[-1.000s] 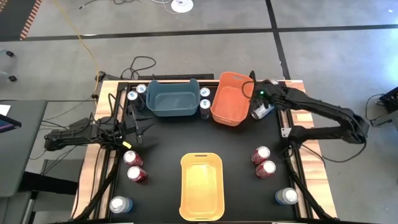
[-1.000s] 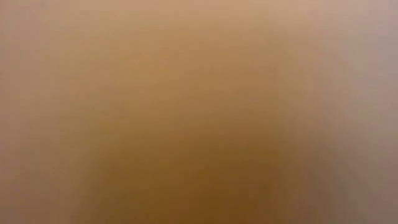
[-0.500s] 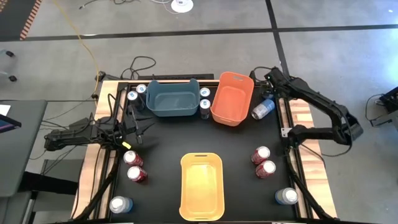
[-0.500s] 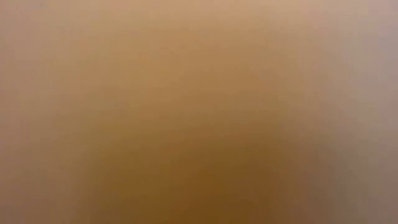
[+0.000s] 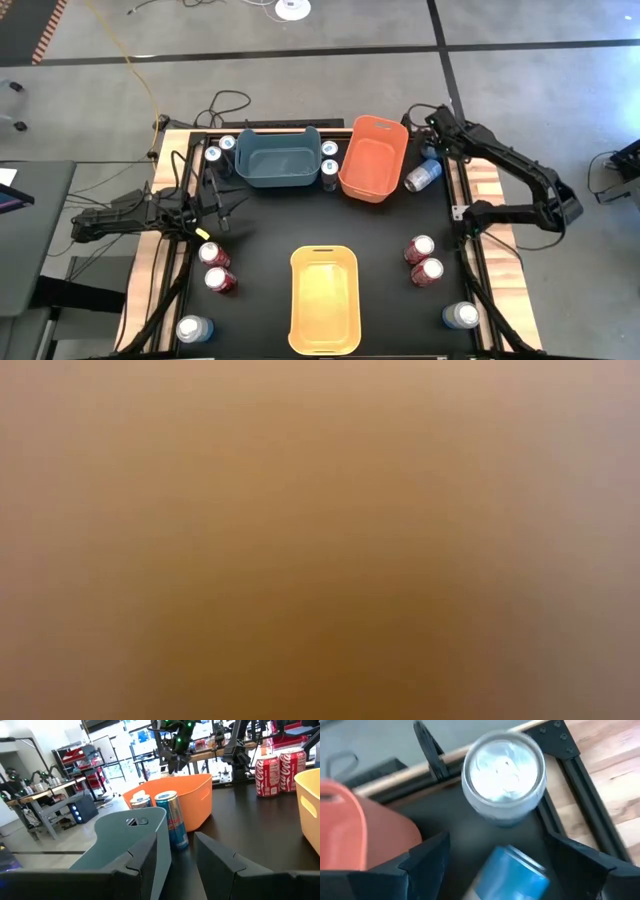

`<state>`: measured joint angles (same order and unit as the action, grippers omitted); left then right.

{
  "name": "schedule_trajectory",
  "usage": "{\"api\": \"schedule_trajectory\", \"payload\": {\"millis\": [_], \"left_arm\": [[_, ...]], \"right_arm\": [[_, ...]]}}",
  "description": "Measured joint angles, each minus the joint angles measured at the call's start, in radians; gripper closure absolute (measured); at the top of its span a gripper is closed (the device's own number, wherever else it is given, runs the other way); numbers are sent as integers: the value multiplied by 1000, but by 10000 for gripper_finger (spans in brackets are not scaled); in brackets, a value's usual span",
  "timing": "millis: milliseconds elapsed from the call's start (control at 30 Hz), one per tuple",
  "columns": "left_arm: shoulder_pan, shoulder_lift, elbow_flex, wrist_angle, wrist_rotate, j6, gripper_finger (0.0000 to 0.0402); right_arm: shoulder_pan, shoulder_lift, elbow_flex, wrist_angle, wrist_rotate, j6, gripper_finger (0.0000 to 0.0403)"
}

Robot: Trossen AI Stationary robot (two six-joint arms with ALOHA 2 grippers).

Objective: Sort soda cans
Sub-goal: Put the blue white soda can into the yellow bin

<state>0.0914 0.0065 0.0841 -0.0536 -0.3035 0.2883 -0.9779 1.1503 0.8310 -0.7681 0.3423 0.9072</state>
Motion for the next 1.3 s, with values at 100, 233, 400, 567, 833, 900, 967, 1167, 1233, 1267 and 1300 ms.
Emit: {"api": "schedule_trajectory", "payload": {"millis": [100, 233, 400, 567, 833, 900, 967, 1167, 1233, 1267, 1300], "left_arm": [[0, 0, 0, -3, 0, -1, 275], [0, 0, 1, -16, 0, 4, 275], [0, 0, 4, -46, 1, 14, 275], [0, 0, 5, -48, 1, 30, 275], [0, 0, 3, -40, 1, 33, 275], [0, 0, 3, -40, 1, 33, 275], [0, 0, 3, -40, 1, 33, 275], [0, 0, 3, -41, 1, 28, 275], [0, 0, 3, -45, -3, 20, 275], [0, 0, 3, -50, -11, 13, 275], [0, 0, 4, -57, -17, 5, 275]], "right_arm": [[0, 0, 0, 32, 2, 56, 61], [0, 0, 0, 64, -5, 119, 62], [80, 0, 0, 186, -104, 127, 62], [217, 0, 31, 357, -136, 94, 62], [187, 108, 309, 172, -134, -112, 62], [149, 161, 391, 54, -132, -160, 62], [109, 219, 470, -52, -132, -194, 62], [1, 378, 657, -275, -131, -181, 62], [-33, 424, 698, -338, -130, -155, 62], [-53, 447, 715, -372, -130, -144, 62], [-71, 466, 729, -407, -130, -130, 62]]}}
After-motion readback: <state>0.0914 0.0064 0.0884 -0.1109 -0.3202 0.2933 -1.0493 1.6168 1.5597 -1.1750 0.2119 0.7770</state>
